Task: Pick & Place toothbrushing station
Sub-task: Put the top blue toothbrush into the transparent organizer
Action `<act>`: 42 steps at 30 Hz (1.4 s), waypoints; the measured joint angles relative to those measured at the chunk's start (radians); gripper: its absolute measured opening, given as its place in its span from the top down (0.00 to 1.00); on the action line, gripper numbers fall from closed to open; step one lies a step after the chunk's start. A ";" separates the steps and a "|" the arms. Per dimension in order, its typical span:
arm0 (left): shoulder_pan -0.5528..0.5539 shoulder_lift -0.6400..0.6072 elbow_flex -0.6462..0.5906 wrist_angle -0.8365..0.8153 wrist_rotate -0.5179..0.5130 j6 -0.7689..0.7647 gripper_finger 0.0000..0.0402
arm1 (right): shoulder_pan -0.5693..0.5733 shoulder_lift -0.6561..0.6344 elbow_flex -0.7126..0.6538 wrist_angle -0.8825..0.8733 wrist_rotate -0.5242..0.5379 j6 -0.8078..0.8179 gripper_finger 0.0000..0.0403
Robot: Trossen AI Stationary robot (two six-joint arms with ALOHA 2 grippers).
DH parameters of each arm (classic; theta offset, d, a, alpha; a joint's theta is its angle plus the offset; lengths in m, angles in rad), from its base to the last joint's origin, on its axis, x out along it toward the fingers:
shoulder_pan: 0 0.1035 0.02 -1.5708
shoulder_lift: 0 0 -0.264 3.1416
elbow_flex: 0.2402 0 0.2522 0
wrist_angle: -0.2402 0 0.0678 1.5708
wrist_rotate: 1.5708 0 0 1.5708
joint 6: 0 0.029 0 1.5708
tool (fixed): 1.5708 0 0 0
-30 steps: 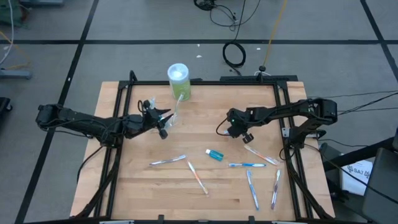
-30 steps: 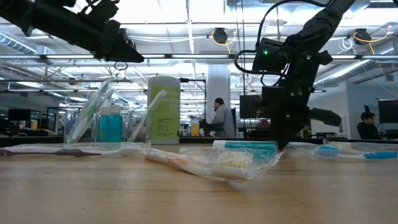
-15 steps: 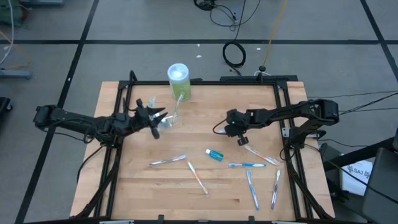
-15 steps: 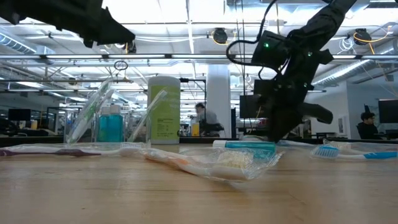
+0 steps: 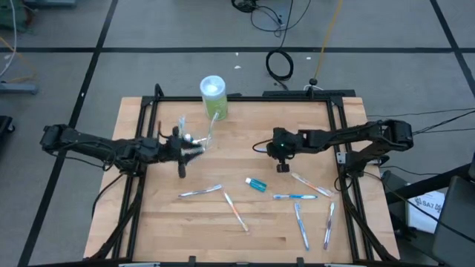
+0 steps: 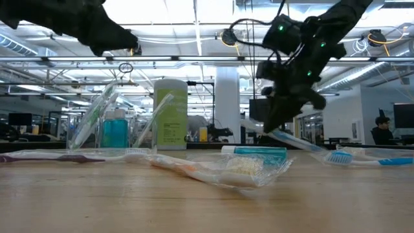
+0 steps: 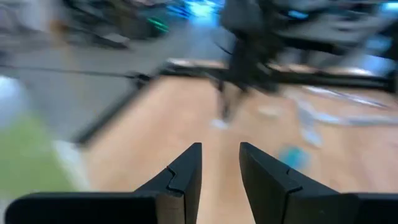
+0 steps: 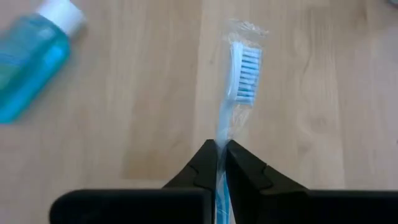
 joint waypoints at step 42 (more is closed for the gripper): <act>-0.018 0.025 0.000 -0.028 0.109 -0.062 0.72 | 0.100 0.431 0.186 1.530 -0.147 0.078 0.97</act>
